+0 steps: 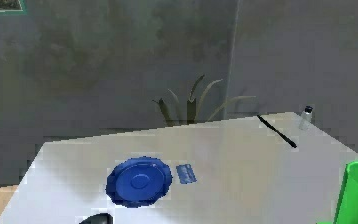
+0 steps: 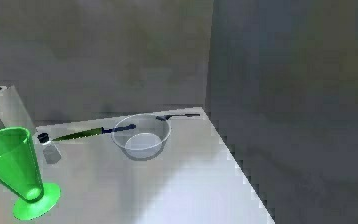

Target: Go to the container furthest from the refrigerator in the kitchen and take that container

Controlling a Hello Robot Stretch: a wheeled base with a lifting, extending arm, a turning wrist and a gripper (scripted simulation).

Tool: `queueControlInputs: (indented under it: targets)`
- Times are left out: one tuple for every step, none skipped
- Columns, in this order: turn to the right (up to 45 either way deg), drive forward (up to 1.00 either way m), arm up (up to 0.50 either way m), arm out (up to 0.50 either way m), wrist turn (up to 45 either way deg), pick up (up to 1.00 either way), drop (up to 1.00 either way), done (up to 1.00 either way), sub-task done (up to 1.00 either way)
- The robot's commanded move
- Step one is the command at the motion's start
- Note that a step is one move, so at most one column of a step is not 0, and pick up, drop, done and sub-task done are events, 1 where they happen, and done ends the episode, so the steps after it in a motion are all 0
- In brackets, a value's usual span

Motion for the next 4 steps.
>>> queueControlInputs:
  targets:
    - [0.0, 0.0, 0.5, 0.0, 0.0, 0.0, 0.0, 0.0, 0.0]
    - [0.0, 0.0, 0.38, 0.0, 0.0, 0.0, 0.0, 0.0, 0.0]
    - [0.0, 0.0, 0.0, 0.2, 0.0, 0.0, 0.0, 0.0, 0.0]
    - [0.0, 0.0, 0.0, 0.0, 45.0, 0.0, 0.0, 0.0, 0.0]
